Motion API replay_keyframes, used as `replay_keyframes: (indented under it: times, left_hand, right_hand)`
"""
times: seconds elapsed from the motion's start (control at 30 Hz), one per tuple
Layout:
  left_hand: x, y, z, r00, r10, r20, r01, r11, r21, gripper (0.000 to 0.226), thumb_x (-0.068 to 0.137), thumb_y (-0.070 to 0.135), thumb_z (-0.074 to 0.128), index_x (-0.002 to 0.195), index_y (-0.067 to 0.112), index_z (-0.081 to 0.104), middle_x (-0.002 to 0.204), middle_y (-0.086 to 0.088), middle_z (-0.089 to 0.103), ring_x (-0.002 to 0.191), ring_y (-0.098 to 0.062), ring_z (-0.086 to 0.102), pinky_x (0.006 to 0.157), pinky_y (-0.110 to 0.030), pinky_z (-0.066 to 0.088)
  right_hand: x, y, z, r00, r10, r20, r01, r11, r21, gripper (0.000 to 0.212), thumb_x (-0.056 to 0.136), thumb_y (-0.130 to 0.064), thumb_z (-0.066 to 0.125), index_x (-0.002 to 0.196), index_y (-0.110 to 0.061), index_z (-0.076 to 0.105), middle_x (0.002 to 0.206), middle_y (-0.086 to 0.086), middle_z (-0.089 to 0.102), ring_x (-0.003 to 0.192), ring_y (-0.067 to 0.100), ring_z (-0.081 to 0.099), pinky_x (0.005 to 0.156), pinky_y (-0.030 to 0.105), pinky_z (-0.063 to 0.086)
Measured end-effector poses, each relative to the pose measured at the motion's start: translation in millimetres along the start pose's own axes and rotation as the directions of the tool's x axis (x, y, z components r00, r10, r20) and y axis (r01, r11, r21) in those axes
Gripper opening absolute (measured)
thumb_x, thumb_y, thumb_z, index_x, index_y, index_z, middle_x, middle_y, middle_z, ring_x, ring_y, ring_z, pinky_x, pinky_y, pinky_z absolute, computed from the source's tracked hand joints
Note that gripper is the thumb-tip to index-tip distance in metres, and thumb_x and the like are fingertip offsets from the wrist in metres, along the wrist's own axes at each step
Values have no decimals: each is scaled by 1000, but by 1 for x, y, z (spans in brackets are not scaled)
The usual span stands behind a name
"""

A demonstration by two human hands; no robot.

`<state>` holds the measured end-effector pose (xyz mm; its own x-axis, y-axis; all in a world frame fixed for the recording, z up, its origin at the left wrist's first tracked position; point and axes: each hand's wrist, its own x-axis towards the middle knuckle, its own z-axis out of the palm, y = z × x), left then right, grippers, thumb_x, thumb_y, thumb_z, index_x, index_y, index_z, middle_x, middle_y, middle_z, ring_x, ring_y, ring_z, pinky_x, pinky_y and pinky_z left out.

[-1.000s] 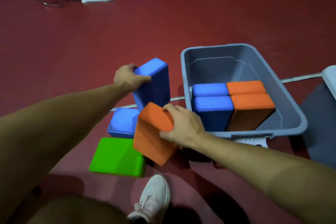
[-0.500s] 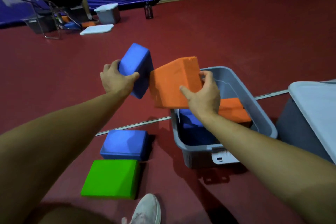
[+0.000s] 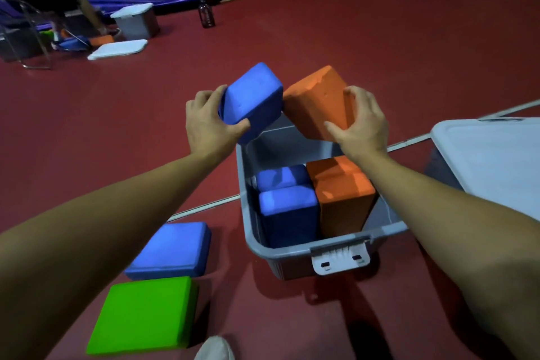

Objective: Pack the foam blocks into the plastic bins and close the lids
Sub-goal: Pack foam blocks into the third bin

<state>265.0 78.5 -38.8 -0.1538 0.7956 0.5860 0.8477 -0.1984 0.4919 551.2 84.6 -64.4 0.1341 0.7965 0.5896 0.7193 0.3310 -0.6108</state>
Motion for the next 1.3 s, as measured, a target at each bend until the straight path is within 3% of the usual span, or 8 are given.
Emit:
replay_keyframes:
  times: [0.13,0.3,0.4,0.57,0.87,1.07,1.2,1.3]
  left_hand:
    - [0,9,32,996,27,88,-26,1000,-8,75,65,38,73,136,23,54,121,-3,56,108,-26,47,88,-25,34]
    - [-7,-1,71,964,123,236,-141,988,59,76,70,34,74,141,18,51,126,-5,55,108,-29,45,88,-30,37]
    - [-10,-16,90,939,146,311,-186,977,103,76,71,35,71,142,15,49,130,-7,54,110,-31,45,93,-37,41]
    - [0,-41,111,923,18,384,-78,987,142,78,78,30,72,148,16,41,140,-10,47,122,-33,41,101,-40,37]
    - [-3,-68,152,847,-45,529,-19,993,115,77,82,29,70,151,18,37,146,-7,42,130,-26,43,103,-37,39]
    - [-7,-80,171,783,-35,621,-79,985,154,72,90,35,62,153,23,30,154,-6,31,135,-29,39,108,-40,38]
    - [-12,-79,181,723,-11,691,-299,896,327,67,99,43,45,156,23,17,160,-13,20,147,-33,18,117,-58,12]
    - [-15,-81,183,706,-31,707,-344,858,382,66,100,49,38,156,26,12,162,-11,15,150,-31,13,112,-68,2]
  right_hand:
    - [15,45,-2,995,-40,88,44,998,-53,66,74,-28,79,132,-21,49,134,3,52,122,25,49,112,51,31]
    - [23,90,13,959,-84,271,125,983,-137,69,77,-19,79,138,-16,46,145,7,46,142,28,33,121,51,7]
    - [27,105,27,930,-154,334,220,960,-170,68,77,-15,79,137,-11,47,146,8,45,147,31,24,119,55,5]
    - [46,110,54,862,-205,463,342,910,-233,68,79,-14,76,138,-17,44,153,2,37,150,26,15,117,61,2]
    - [50,138,93,769,-68,635,322,900,-294,68,90,-11,64,148,-26,31,161,-5,21,151,22,5,117,58,-1]
    - [46,148,107,718,-16,696,308,904,-298,69,92,-6,59,150,-26,28,163,-5,16,151,22,1,119,56,1]
    - [42,155,116,701,47,711,300,885,-355,67,93,-5,55,150,-27,26,163,-4,16,151,25,5,119,56,3]
    - [37,156,122,705,70,706,303,870,-389,68,91,-2,51,150,-25,26,163,-3,16,151,28,7,119,55,5]
